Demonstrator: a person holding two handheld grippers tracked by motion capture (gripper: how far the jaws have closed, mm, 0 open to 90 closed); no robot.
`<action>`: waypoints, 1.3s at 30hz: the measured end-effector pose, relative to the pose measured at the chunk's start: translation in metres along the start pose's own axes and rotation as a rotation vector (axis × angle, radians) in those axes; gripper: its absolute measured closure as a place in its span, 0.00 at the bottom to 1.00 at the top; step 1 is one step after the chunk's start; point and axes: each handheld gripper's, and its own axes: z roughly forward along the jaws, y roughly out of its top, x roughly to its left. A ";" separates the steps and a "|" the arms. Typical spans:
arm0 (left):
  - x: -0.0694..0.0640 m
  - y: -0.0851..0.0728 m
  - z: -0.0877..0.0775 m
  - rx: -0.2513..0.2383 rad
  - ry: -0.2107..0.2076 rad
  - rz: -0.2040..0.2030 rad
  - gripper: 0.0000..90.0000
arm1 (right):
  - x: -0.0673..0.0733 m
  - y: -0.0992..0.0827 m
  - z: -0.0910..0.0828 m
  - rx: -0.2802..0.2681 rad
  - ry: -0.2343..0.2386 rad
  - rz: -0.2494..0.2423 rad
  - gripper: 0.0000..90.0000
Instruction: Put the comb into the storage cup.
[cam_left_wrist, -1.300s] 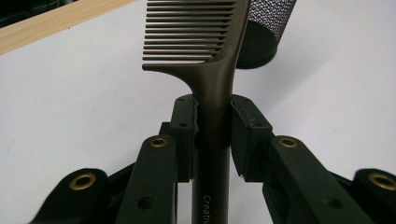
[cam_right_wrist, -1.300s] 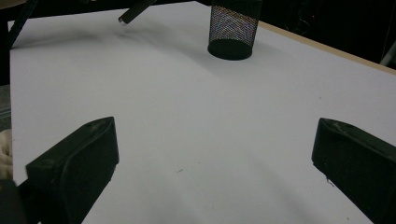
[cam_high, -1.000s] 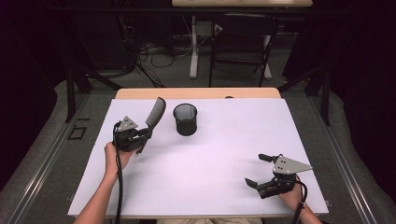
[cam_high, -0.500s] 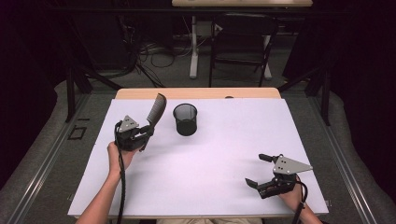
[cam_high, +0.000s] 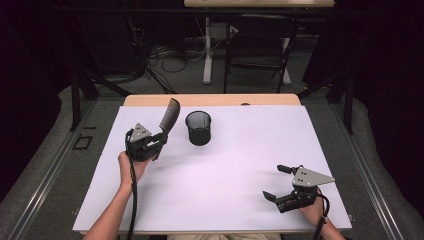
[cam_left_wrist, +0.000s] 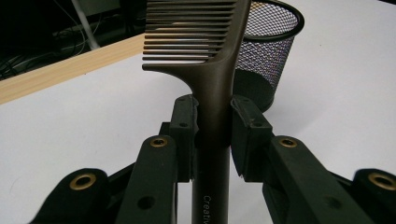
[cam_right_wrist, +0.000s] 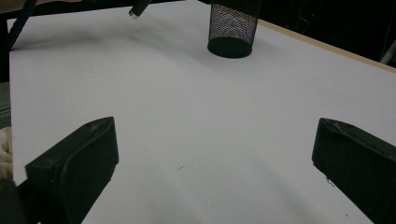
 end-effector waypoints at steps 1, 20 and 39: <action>0.000 0.000 0.000 -0.003 0.001 -0.002 0.81 | 0.000 0.000 0.000 0.000 -0.001 -0.001 0.00; -0.003 0.009 0.003 -0.052 -0.016 -0.029 0.81 | 0.000 0.000 0.001 0.006 -0.003 0.004 0.00; -0.008 0.021 0.009 -0.074 -0.018 -0.021 0.81 | 0.000 0.000 0.000 0.006 -0.004 0.001 0.00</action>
